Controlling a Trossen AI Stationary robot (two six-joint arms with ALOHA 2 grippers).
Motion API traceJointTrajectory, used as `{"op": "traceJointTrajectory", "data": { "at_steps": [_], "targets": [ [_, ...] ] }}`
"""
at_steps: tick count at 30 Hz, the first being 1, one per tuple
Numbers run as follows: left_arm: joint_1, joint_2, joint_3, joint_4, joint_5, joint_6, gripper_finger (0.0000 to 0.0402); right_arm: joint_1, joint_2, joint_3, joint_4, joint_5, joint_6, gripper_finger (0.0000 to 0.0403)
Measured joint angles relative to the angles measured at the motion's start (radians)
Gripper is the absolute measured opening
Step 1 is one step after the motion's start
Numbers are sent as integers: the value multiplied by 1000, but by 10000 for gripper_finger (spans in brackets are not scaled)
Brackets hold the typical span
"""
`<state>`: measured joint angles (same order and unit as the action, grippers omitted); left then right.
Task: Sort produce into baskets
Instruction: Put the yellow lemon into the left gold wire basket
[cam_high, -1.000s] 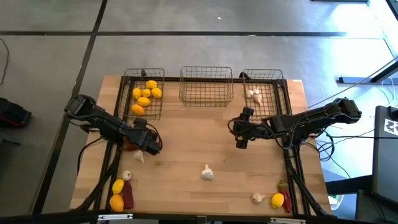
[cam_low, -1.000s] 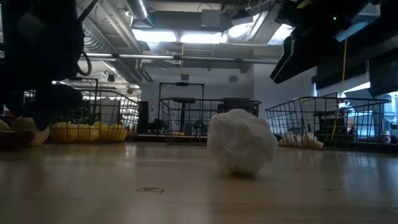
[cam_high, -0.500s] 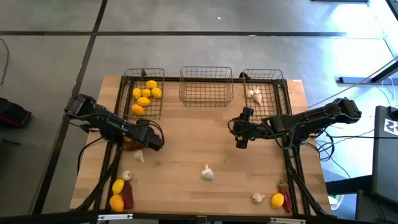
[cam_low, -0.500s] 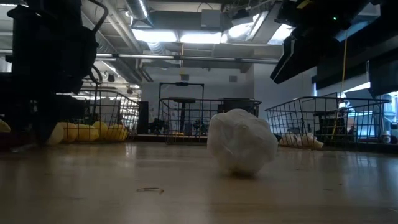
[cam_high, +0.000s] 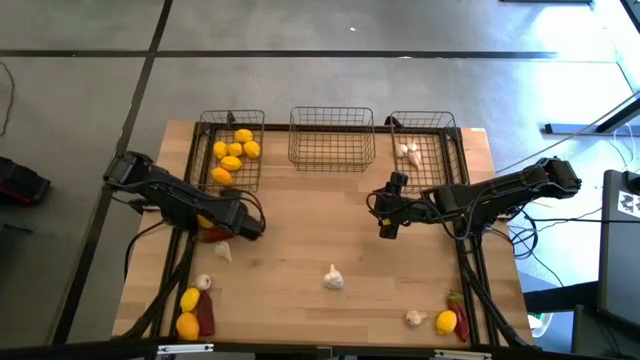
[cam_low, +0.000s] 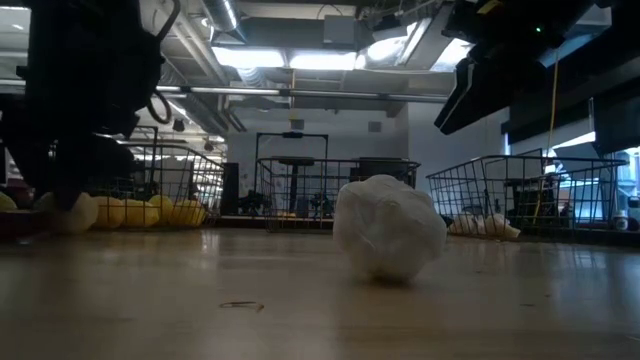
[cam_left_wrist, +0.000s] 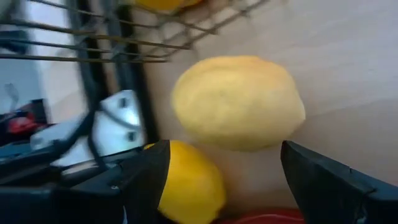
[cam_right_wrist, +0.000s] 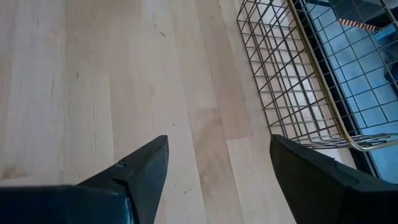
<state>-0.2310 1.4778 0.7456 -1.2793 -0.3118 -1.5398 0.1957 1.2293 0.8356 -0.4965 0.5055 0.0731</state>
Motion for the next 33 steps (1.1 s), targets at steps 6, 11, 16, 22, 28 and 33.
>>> {"op": "traceJointTrajectory", "data": {
  "at_steps": [6,11,16,22,28,33],
  "targets": [
    [0,-7,2,-19,-31,51,300,0,0,0,0,-1,0,276],
    [10,-7,-15,16,-69,128,300,0,0,0,0,-1,0,276],
    [30,-7,-53,103,-91,181,300,0,0,0,0,-1,0,276],
    [37,-6,-84,179,-97,236,300,0,0,0,-3,-1,0,276],
    [37,-5,-84,287,-97,338,300,0,0,0,-1,-1,0,276],
    [37,-6,-84,405,-97,423,300,0,0,0,-1,-1,0,276]
  ]
}}
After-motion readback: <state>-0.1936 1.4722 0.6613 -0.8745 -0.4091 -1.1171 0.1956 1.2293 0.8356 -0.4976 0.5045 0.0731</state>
